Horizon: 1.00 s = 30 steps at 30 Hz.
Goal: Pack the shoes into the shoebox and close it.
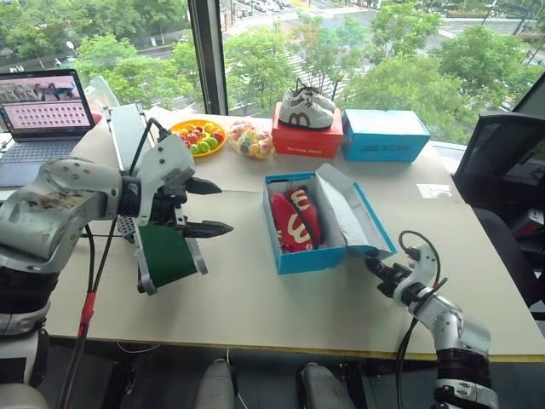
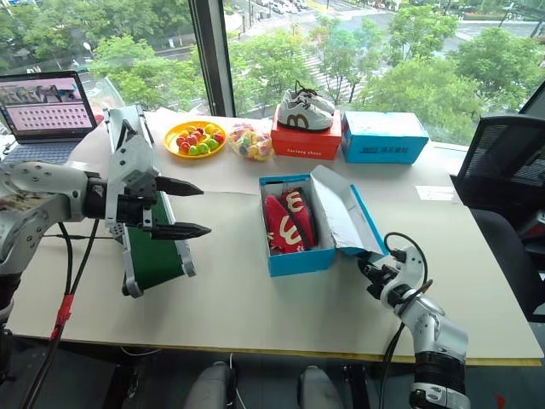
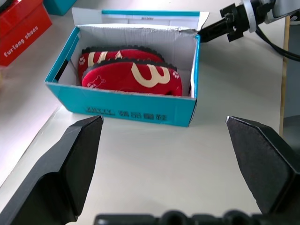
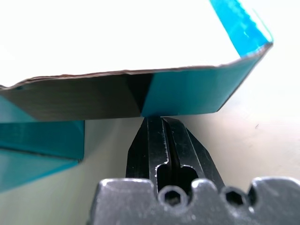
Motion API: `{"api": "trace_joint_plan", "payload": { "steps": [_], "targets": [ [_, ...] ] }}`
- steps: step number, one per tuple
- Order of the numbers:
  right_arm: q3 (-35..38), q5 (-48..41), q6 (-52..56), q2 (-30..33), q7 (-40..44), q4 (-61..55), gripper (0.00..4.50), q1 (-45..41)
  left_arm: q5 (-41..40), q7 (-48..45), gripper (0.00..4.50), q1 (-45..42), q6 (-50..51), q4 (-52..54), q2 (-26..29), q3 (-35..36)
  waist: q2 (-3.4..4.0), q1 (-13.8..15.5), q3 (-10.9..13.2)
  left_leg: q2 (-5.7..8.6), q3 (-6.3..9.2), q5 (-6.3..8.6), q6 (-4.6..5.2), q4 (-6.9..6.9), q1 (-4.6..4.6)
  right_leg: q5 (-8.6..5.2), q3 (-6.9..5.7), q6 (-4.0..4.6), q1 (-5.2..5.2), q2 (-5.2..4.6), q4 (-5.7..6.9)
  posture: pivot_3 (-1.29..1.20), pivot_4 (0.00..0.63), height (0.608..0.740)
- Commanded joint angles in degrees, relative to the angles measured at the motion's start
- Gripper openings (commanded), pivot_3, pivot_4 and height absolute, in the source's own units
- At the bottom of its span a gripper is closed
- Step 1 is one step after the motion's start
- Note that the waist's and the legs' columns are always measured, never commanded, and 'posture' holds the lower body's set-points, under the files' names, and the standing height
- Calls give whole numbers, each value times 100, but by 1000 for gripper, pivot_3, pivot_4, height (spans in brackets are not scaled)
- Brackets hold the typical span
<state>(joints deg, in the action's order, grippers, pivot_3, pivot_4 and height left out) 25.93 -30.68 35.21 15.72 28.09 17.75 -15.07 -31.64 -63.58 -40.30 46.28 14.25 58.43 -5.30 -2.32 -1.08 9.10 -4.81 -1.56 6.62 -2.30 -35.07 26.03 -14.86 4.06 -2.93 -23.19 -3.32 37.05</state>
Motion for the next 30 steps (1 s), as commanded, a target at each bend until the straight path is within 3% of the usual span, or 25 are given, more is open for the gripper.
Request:
{"api": "trace_joint_plan", "payload": {
  "steps": [1, 4, 7, 12, 16, 25, 30],
  "targets": [
    [911, -754, -704, -158, -44, 427, 97, -390, -7, 47, 4500, -1, -25, 232, 42, 285, 1, -9, 0, 0, 0, 0, -1, -1, -1, 0, 1, 0, 0, 0, 0, 0, 150, 740],
    [1386, -1336, -874, -112, 190, 457, 97, -598, 13, 91, 4500, 61, 1, 284, 58, 322, 16, -4, 9, 0, 0, 0, 0, 4, -1, 2, 2, -3, -3, 0, 2, 0, 150, 740],
    [1411, -1782, -638, -63, 497, 135, 97, -649, 79, 98, 4500, 143, -42, 306, 88, 332, 26, -8, 11, 0, 0, -1, 2, 11, -2, 7, 2, -7, -5, 1, 4, 0, 150, 740],
    [66, -2409, 768, 16, 612, -2076, 97, -420, 103, 75, 4500, 237, -42, 354, 136, 360, 43, -101, 21, 0, -1, -1, 4, 28, 7, 2, 6, 24, -26, 4, 15, 0, 150, 740],
    [-577, -2595, 1347, 225, 574, -2886, 97, -241, 108, 122, 4500, 326, -12, 421, 134, 405, 43, -116, 22, -2, 4, 1, 6, 33, 7, -4, 2, 29, -28, 8, 20, 0, 150, 740],
    [-1822, -1914, 1547, 965, 814, -2909, 97, -1070, 48, 241, 4500, 529, 98, 595, 150, 545, 43, 2, 22, 1, 1, 1, 5, 18, 10, -6, -1, 25, -26, 0, 13, 0, 150, 740],
    [-3028, -408, 691, 973, 1340, -1295, 97, -2769, -23, 435, 4500, 726, 252, 790, 65, 673, 42, -62, 22, 0, -2, 0, 6, 22, 13, -5, 4, 27, -39, 4, 17, 0, 150, 740]
  ]
}}
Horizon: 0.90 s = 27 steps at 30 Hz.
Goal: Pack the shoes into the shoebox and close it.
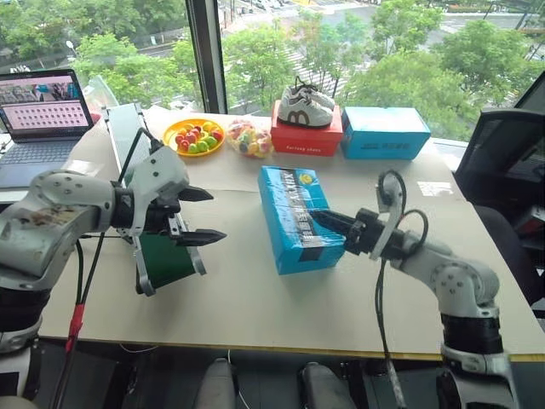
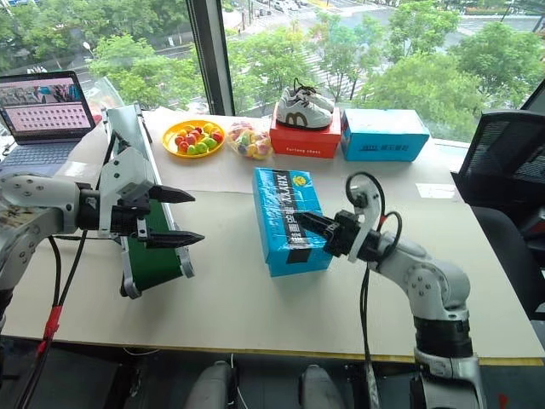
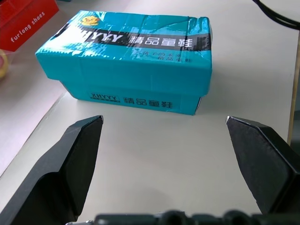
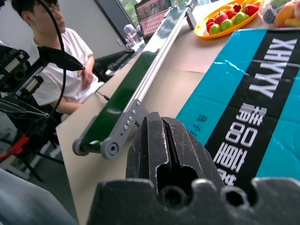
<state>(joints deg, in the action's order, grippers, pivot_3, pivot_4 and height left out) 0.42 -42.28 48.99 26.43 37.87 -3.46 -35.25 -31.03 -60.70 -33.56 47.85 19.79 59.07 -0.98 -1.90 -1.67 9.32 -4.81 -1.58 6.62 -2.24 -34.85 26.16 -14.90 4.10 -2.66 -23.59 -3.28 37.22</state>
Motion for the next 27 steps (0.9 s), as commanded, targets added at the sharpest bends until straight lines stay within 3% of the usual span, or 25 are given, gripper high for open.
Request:
{"api": "trace_joint_plan", "payload": {
  "steps": [1, 5, 10, 16, 19, 22, 25, 27],
  "targets": [
    [-625, 966, -875, -152, 461, 1134, 97, -934, -93, 181, 4500, 84, 116, 267, -8, 261, 0, -7, 0, 0, 0, 0, 0, 1, 2, -1, -1, 1, -3, 2, 1, 0, 150, 740],
    [-1214, 2043, -2045, -619, 718, 3119, 97, -1741, -164, 354, 4500, 307, 219, 487, -39, 379, -1, 8, 0, 1, 1, 1, 1, 3, 16, -3, -2, 2, -11, 1, -1, 0, 150, 740],
    [-1349, 2837, -3194, -1092, 833, 5167, 97, -2234, -297, 600, 4500, 632, 427, 824, -71, 645, -3, 44, 2, 2, 0, 1, 0, -2, 39, -1, -2, 2, -37, -1, 10, 0, 150, 740],
    [-1420, 3468, -4002, -1210, 892, 6002, 97, -2152, -501, 846, 4500, 866, 605, 1078, -125, 880, -4, 56, 1, 2, 0, 1, -1, -11, 13, -3, -2, 6, -30, 0, 48, 0, 150, 740],
    [-1292, 3507, -4090, -1190, 974, 5886, 97, -2124, -566, 988, 4500, 899, 609, 1111, -227, 907, -4, 63, 1, 2, 1, 0, -3, -11, -11, -6, -3, 9, -6, 0, 54, 0, 150, 740],
    [-929, 3162, -3884, -1010, 1202, 4972, 97, -2025, -543, 1187, 4500, 885, 533, 1017, -380, 939, -4, 71, 1, 1, 1, 0, -4, -10, -34, -10, -4, 13, 20, -1, 50, 0, 150, 740],
    [-575, 2691, -3203, -495, 1522, 3065, 762, -1617, -503, 1310, 4500, 966, 480, 873, -499, 978, -2, 96, 3, 1, 2, 0, -3, -8, -26, -14, -6, 12, 14, -2, 51, 0, 150, 740],
    [-450, 2504, -2698, -156, 1616, 2134, 1556, -1376, -551, 1345, 4500, 1013, 480, 830, -586, 997, -1, 91, 3, 2, 1, 0, -3, -7, 1, -15, -4, 13, -15, -2, 53, 0, 150, 740]
  ]
}}
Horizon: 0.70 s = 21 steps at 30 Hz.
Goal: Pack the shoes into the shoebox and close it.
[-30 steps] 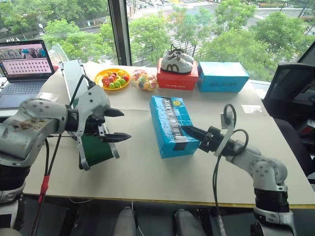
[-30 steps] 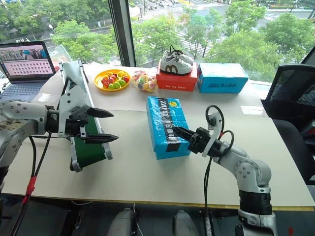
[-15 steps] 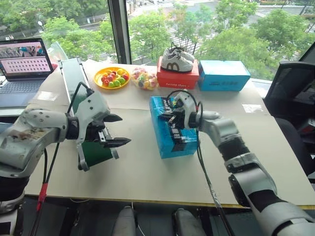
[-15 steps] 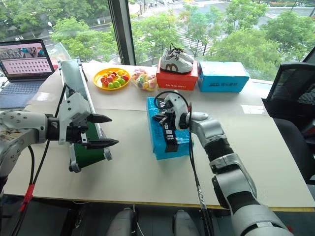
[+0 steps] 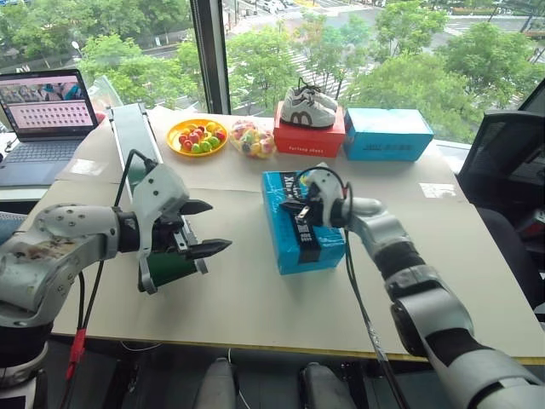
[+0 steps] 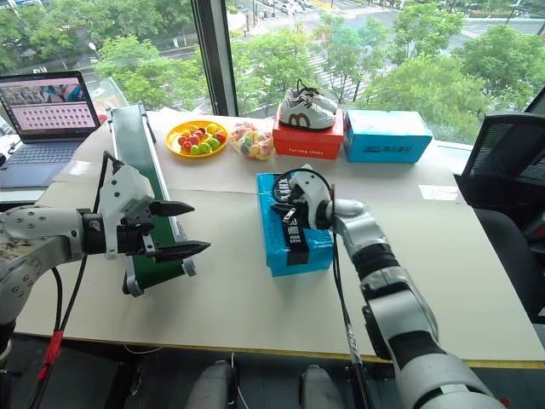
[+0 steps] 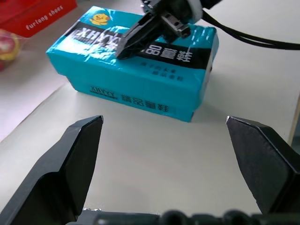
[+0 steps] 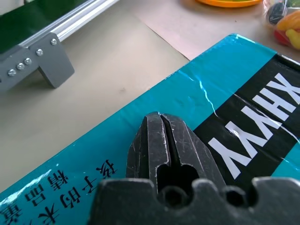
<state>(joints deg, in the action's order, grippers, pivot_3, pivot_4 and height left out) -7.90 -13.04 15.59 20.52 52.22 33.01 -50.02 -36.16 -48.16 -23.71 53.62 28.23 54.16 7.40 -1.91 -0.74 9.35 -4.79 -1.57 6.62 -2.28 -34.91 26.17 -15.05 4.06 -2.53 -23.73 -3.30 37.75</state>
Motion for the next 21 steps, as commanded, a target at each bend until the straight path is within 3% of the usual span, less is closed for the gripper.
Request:
{"api": "trace_joint_plan", "payload": {
  "steps": [1, 7, 9, 13, 16, 21],
  "targets": [
    [453, -524, 895, 600, 198, -1914, 1832, 208, -72, 107, 4500, 35, -106, -30, -147, 167, 0, -1, 0, 0, -1, 0, 0, 0, 18, 0, 3, 0, -25, 0, 11, 0, 150, 740],
    [755, -734, 1686, 1703, 409, -3476, 4003, 947, -17, 144, 4500, 16, -351, -132, -384, 156, -1, -5, 0, -2, 0, 0, 0, 4, 21, -7, 1, 13, -40, 5, 26, 0, 150, 740],
    [825, -804, 1835, 1952, 455, -3717, 4468, 1162, -2, 129, 4500, 32, -482, -167, -430, 200, -1, -1, 1, -1, -1, 0, 0, -1, 19, -8, 2, 12, -35, 3, 25, 0, 150, 740],
    [1345, -1036, 2012, 2378, 446, -4161, 4468, 1989, 53, -125, 4500, 391, -1142, -398, -432, 643, -2, -8, 0, 0, -1, 0, 0, -1, 19, -9, 3, 12, -34, 1, 21, 0, 150, 740],
    [1563, -711, 1583, 2424, 77, -4097, 4468, 2607, 196, 0, 4500, 730, -1333, -592, -440, 898, -2, -17, 0, 0, -1, 0, 1, 3, 18, -13, 3, 14, -35, 2, 22, 0, 150, 740],
    [2087, -716, 1169, 1924, -640, -3812, 4468, 3391, 715, 597, 4500, 1743, -2132, -694, -1080, 1243, -2, -24, 0, 1, -3, 0, 1, -1, 11, -15, 6, 11, -30, -1, 22, 0, 150, 740]
  ]
}}
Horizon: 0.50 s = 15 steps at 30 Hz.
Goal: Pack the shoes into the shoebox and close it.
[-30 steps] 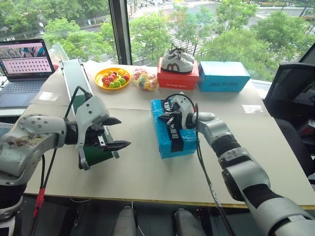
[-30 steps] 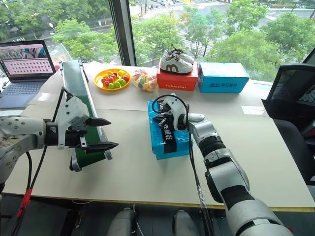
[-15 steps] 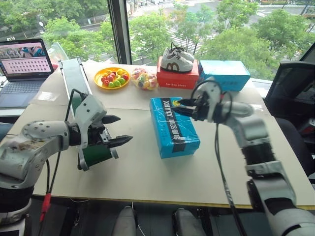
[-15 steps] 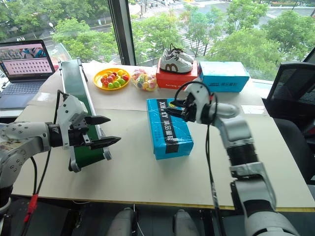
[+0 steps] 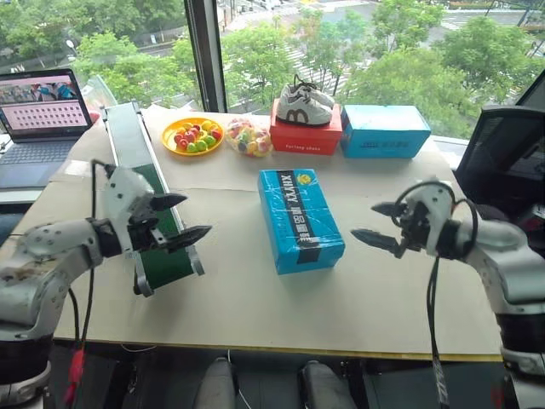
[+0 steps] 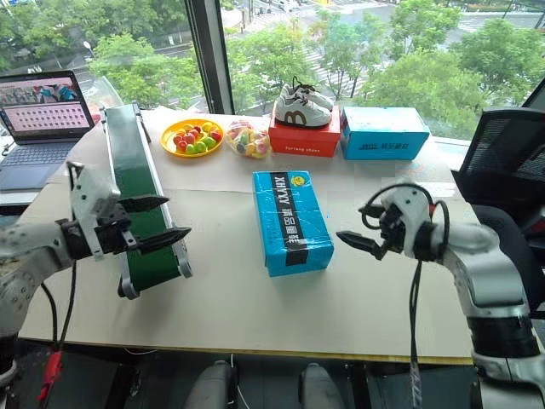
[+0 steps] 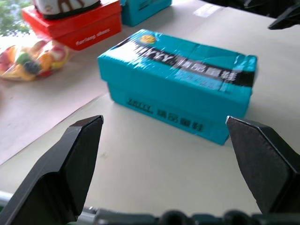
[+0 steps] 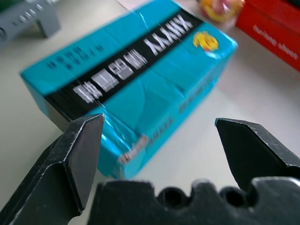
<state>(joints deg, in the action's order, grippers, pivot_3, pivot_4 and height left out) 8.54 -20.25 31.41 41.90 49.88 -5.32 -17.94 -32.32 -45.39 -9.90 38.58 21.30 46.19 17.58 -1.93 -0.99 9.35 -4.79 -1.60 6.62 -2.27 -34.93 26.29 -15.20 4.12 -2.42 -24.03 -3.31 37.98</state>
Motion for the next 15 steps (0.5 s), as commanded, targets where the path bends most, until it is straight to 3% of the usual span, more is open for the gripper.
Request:
{"api": "trace_joint_plan", "payload": {
  "steps": [1, 7, 15],
  "targets": [
    [436, 78, -611, -330, -496, 41, 4468, 363, 470, 503, 4500, 524, -941, -92, -538, 295, 1, 2, -1, -1, 0, 0, 0, 1, 0, 1, 0, 1, 0, 1, -2, 0, 150, 740],
    [512, -68, -993, -1294, -1069, -32, 4468, 1104, 1300, 1444, 4500, 1361, -2490, -500, -1661, 502, -3, 9, -4, -1, 1, 0, 0, -1, -7, 1, 0, 1, 9, 1, -1, 0, 150, 740],
    [795, 102, -1659, -1790, -1798, 206, 4468, 1649, 1437, 1575, 4500, 1869, -3113, -570, -2214, 185, 0, 30, -7, 1, 0, 4, -7, -3, -11, 1, 0, 1, 12, -3, -1, 0, 150, 740]
  ]
}}
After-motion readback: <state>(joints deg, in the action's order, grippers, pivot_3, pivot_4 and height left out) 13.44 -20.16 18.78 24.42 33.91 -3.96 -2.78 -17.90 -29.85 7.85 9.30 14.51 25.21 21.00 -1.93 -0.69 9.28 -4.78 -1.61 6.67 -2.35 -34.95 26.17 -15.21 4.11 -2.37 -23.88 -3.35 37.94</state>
